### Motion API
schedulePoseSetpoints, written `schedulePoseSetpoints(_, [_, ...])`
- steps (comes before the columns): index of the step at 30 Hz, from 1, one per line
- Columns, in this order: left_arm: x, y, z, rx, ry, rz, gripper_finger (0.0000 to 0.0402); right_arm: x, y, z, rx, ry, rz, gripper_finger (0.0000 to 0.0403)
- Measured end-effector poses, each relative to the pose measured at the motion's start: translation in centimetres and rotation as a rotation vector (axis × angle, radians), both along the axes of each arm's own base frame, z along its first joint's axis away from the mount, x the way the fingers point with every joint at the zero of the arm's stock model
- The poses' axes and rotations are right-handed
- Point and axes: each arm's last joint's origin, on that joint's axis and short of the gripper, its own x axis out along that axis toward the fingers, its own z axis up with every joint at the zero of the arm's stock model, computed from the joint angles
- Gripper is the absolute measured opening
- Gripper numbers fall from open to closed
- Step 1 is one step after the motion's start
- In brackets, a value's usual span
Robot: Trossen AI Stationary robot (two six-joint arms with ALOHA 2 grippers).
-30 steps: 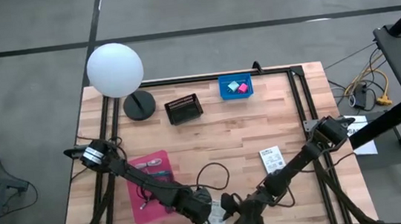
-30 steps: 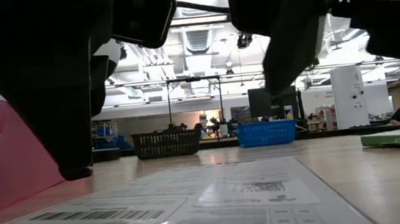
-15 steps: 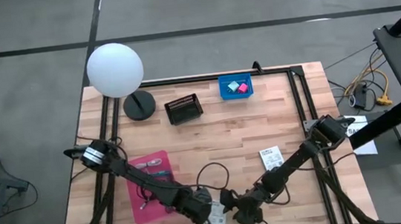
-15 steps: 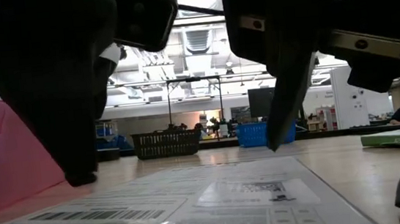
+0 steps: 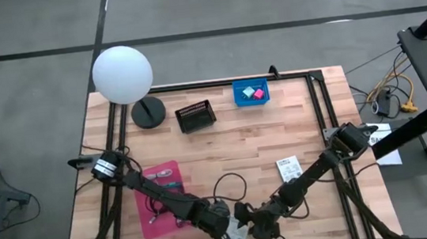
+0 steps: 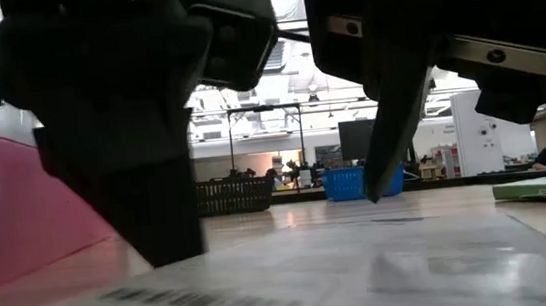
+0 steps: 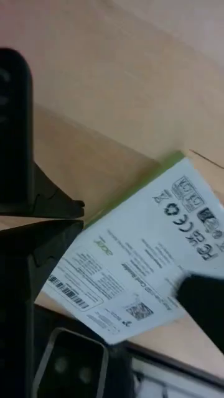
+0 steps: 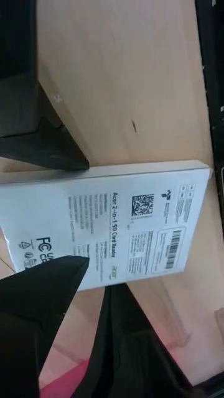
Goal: Pick and place items into bin
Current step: Put the bottom card reader box into the black bin
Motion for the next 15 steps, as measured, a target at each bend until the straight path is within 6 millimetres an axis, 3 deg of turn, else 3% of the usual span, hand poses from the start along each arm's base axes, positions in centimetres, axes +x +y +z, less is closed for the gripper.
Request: schedulePoseSetpoints(15, [0.90,0.15,-0.96,-0.026,-0.025,0.003,0.0000,0.24,0.00,0.25,-0.020,-0.028,-0.035,0.0224])
